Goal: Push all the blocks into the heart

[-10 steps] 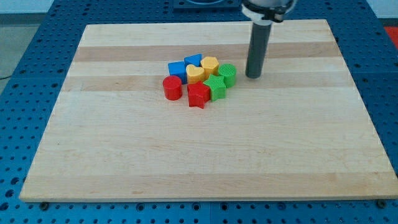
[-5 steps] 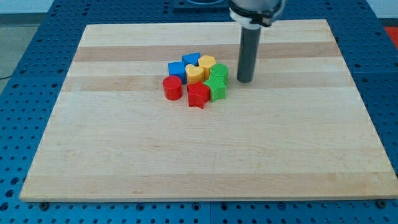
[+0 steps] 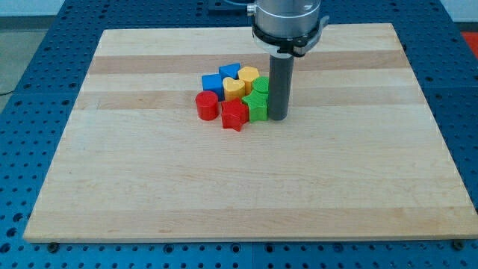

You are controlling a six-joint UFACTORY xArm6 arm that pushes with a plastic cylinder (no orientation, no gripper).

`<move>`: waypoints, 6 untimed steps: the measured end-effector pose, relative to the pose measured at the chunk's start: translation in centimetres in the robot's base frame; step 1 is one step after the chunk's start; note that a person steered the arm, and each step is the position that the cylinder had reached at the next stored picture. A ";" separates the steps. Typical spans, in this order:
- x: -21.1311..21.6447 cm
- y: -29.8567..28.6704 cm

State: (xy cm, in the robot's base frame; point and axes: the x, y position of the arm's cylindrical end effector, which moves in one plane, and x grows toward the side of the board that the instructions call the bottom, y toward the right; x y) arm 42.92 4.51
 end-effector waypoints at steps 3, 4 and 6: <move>3.4 -6.1; 3.4 -7.8; 2.1 -8.1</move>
